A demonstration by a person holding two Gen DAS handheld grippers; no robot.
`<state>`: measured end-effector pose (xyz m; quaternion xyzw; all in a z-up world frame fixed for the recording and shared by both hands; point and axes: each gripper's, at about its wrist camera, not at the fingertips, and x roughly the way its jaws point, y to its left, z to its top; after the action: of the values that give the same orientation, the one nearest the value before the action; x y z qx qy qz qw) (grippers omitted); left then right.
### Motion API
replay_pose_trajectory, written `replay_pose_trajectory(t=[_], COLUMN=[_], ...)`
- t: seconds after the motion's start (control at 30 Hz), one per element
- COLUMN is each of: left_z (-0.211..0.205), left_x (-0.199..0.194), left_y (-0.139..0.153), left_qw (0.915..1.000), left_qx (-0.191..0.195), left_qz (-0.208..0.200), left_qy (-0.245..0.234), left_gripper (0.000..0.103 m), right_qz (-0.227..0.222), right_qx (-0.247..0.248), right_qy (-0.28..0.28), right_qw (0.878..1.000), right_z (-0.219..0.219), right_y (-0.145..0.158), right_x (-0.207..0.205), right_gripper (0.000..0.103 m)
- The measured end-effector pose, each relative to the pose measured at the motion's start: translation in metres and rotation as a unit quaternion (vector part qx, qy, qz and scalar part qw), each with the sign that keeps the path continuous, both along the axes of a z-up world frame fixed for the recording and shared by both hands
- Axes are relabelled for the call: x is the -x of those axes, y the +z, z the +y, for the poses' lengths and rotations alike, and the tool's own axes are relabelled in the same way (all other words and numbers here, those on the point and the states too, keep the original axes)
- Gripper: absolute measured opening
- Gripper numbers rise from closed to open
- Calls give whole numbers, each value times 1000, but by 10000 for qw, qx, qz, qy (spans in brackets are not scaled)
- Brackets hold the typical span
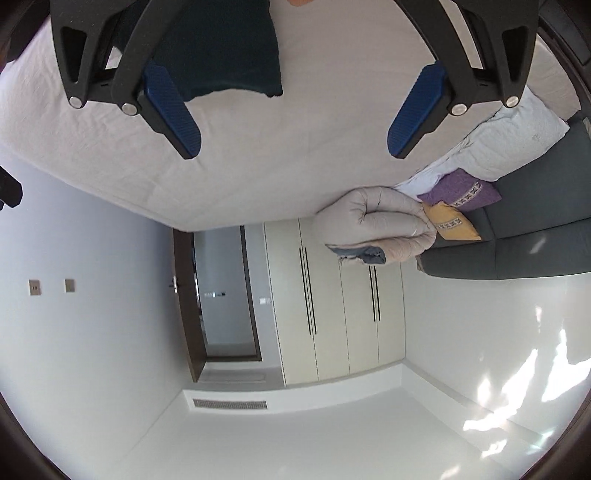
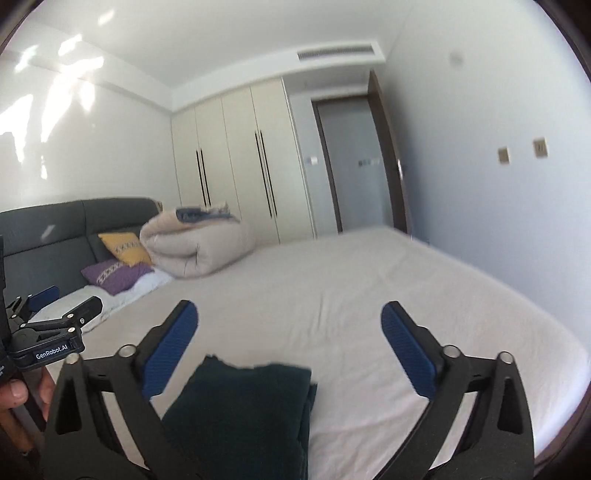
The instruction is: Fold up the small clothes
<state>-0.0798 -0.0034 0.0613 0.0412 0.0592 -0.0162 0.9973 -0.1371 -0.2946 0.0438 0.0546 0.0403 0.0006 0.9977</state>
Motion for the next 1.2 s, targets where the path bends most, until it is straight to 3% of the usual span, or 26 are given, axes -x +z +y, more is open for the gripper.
replay_pose_trajectory(t=[0.07,0.13,0.23,0.3,0.4,0.5,0.6,0.9,1.07,1.2], left_z=[6,8,10,12,15,8,6,2,0,5], left_x=[13,14,18,16,5,-6,-17,-31,-33,-38], left_y=[9,13,8,2,-15,-37,-61,-108,-121,-127], left_qw=[9998,10000,9998,9993,9973,9926,9841,9589,9525,9448], left_qx=[117,47,-72,-117,-13,-110,11,395,341,541], left_qz=[-182,8,168,280,715,1193,1775,2810,3025,3228], left_qy=[22,53,108,200,152,182,79,-90,-109,-183], left_gripper=[103,103,103,103,103,103,103,103,103,103], right_qz=[-434,-446,256,572,1063,1924,2341,2886,3096,3188], right_qx=[432,790,788,671,514,122,-112,-117,-32,63], right_qy=[-157,-148,327,277,300,526,547,-287,-445,-458], right_qw=[9980,9958,9960,9957,9926,9798,9706,9569,9498,9467], right_z=[12,21,25,26,29,27,28,20,16,19], right_y=[18,33,46,45,32,1,-31,-78,-94,-98], right_x=[15,22,15,14,5,-9,-20,-49,-54,-53], right_gripper=[103,103,103,103,103,103,103,103,103,103])
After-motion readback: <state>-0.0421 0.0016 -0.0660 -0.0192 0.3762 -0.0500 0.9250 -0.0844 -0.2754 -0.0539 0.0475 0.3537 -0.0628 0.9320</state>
